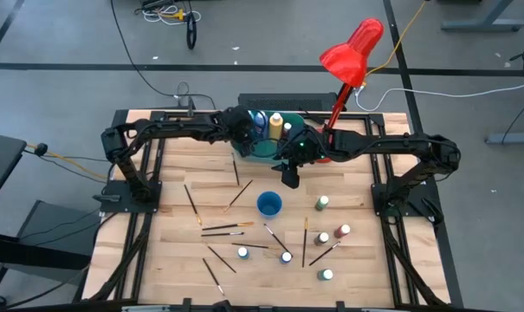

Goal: Pick & Place Paint Supplies
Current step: Put the green paint bottle into the green bin

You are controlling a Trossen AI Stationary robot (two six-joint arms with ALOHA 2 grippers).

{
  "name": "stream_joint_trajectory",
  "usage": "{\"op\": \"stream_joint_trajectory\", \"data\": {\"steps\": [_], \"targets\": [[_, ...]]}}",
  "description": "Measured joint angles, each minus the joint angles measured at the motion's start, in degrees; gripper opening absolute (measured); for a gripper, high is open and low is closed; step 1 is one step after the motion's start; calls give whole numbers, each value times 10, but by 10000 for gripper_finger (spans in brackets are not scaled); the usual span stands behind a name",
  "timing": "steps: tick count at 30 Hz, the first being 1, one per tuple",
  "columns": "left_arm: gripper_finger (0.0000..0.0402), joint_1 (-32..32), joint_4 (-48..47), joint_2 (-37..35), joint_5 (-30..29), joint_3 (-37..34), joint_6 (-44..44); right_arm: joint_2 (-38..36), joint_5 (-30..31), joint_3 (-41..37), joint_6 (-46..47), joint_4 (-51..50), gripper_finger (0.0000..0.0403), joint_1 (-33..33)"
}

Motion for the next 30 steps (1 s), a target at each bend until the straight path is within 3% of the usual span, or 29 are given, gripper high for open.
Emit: {"op": "stream_joint_trajectory", "data": {"steps": [6,11,17,23,30], "targets": [[205,-12,-129,0,-60,74,9,0,0,0,1,0,167,0],[200,-32,-224,-5,-19,127,-4,-1,2,0,24,-22,166,13],[201,-63,-232,-55,31,129,15,-36,52,0,38,-157,143,67],[198,-85,-230,-123,39,129,7,-71,59,0,147,-274,119,114],[197,-101,-230,-159,39,129,-29,-69,118,-1,201,-377,146,157]]}}
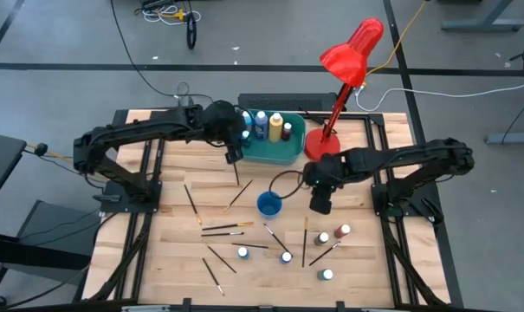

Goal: Pick & Place Paint Supplies
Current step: Put the green paint bottle into the green bin

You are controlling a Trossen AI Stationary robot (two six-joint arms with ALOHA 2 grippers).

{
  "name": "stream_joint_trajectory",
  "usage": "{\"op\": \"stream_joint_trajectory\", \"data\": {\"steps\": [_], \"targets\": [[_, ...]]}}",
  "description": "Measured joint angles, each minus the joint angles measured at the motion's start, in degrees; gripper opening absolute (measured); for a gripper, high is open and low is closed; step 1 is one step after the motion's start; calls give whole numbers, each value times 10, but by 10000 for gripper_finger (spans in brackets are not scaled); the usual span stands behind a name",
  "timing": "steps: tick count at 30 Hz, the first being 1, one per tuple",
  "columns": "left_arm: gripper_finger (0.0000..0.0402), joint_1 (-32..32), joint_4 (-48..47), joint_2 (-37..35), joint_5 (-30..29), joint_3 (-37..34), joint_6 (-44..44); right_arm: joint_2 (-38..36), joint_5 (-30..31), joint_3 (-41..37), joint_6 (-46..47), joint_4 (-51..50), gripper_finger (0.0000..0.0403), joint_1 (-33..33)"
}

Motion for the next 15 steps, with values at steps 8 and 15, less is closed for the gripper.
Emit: {"op": "stream_joint_trajectory", "data": {"steps": [8,15], "targets": [[197,-21,-20,-1,-1,-1,-10,0,1,-79,40,28,211,48],[197,-26,-14,-1,-2,-1,-12,0,2,-123,52,73,230,53]]}}
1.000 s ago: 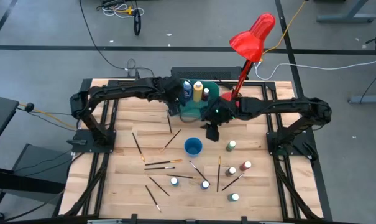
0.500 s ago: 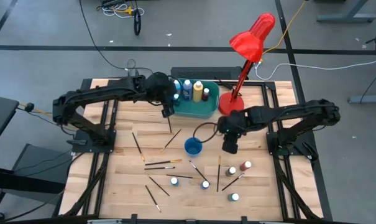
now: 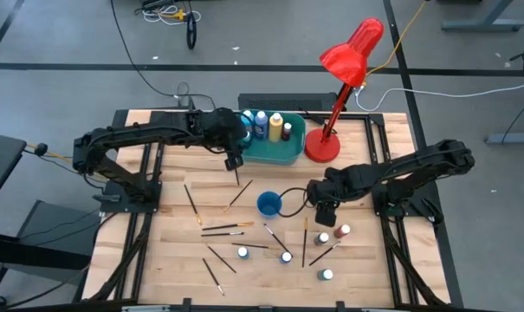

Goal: Pick & Place Paint Supplies
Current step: Put the green paint bottle into the green bin

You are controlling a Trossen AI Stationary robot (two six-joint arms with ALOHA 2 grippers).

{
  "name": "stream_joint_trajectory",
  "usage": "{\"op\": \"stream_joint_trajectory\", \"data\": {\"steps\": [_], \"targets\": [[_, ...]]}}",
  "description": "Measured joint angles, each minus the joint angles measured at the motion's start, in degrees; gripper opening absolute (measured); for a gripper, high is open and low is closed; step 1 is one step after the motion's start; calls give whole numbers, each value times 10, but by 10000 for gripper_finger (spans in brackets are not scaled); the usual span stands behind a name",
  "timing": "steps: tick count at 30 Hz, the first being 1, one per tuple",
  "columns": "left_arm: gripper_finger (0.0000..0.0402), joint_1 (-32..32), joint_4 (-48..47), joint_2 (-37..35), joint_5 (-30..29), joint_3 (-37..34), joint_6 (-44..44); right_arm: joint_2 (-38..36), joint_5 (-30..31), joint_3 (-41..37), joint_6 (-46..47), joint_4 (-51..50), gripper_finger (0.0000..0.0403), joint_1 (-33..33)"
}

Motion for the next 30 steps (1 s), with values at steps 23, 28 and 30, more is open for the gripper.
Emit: {"op": "stream_joint_trajectory", "data": {"steps": [23,28,30], "targets": [[197,0,-22,-15,-7,0,7,0,-20,-36,-28,102,138,-3],[198,0,-68,-60,-40,0,10,-1,5,2,-69,112,130,-8],[197,0,-78,-84,-53,0,10,-1,25,18,-93,124,124,-15]]}}
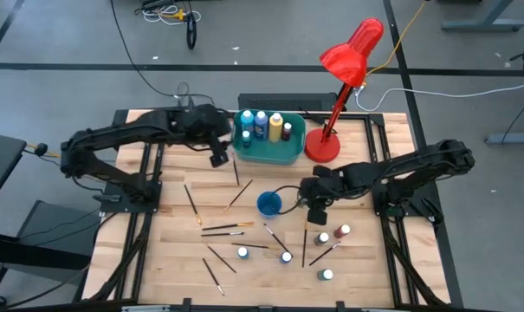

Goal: Pick & Place Paint Supplies
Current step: Put the green paint bottle into the green bin

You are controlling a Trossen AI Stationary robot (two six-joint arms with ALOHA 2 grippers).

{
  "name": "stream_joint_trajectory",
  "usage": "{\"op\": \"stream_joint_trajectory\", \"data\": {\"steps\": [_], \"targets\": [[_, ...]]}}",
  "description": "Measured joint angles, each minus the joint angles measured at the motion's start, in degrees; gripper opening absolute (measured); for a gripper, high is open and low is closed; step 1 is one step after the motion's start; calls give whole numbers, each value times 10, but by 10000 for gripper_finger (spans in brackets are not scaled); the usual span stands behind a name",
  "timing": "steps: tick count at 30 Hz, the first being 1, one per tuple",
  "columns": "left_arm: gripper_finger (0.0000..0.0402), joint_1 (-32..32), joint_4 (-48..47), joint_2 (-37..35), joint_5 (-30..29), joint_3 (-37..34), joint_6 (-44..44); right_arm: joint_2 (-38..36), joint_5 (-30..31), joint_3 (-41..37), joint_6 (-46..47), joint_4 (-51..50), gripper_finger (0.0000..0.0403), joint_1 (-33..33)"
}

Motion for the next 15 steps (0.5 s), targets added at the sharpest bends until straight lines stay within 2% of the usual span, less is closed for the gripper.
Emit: {"op": "stream_joint_trajectory", "data": {"steps": [4,11,15], "targets": [[195,0,-10,-51,-25,0,0,0,40,49,-67,10,126,-19],[195,0,-7,-126,-43,0,-2,-1,74,167,-176,17,127,-84],[195,0,-7,-146,-36,0,-7,11,66,194,-213,40,126,-147]]}}
